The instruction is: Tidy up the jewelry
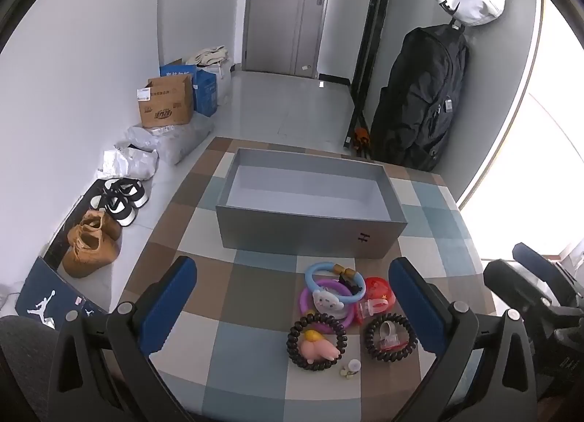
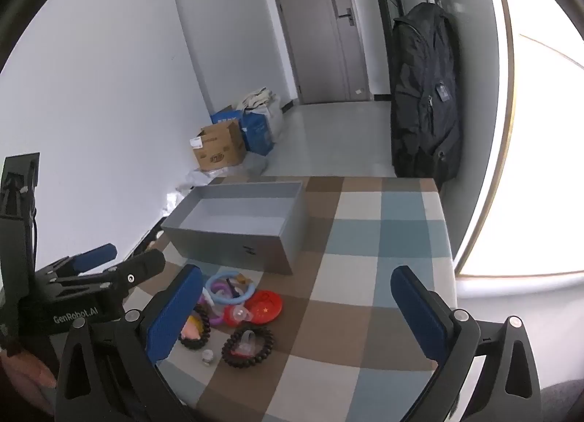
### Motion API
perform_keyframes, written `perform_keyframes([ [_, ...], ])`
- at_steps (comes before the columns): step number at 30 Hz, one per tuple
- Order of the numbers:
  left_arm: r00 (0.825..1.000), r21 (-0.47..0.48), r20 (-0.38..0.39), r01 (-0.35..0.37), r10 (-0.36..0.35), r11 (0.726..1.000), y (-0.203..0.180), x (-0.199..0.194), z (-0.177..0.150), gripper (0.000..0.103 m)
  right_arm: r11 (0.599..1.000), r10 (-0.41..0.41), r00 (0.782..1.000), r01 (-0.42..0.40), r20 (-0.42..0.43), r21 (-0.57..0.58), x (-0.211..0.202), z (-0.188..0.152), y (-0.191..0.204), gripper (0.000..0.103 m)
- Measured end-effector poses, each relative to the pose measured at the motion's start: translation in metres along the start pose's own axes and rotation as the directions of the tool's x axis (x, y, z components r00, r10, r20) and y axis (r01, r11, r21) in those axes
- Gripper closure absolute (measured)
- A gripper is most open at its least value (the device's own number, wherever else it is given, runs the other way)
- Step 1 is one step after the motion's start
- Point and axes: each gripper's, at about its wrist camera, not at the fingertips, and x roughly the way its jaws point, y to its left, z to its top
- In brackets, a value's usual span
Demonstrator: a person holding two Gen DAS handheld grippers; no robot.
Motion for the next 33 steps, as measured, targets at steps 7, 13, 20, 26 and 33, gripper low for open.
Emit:
perform_keyframes([
  [7, 1.0, 0.021, -0.008, -0.014, 0.014, 1.0, -0.0037, 0.0016, -0.0018, 0.001, 1.0, 0.004, 1.0, -0.004, 0.001, 0.019, 0.0002, 0.0007, -0.0033, 0.0],
  [13, 1.0, 0.018, -0.014, -0.014, 0.014, 1.0, -0.003, 0.0025, -0.0015, 0.001, 0.999, 0.016, 1.0, -0.016, 0.001, 0.037, -0.0041, 0.0022, -0.0067, 0.0],
  [20, 1.0, 0.009, -0.014, -0.012, 0.013, 1.0, -0.0021, 0.0023, -0.002, 0.001, 1.0, 0.001, 1.0, -0.001, -0.001, 0.029, -0.0029, 0.0013, -0.0038, 0.0],
  [26, 1.0, 0.0, -0.018, -0.01, 0.01, 1.0, -0.0006, 0.0029, -0.0028, 0.001, 1.0, -0.001, 1.0, 0.001, -0.001, 0.026, -0.0023, 0.0013, -0.0035, 0.0],
  [33, 1.0, 0.0, -0.023, -0.012, 0.011, 1.0, 0.0013, 0.003, -0.0024, 0.001, 1.0, 0.008, 1.0, -0.008, 0.0, 0.03, -0.0025, 0.0007, -0.002, 0.0],
])
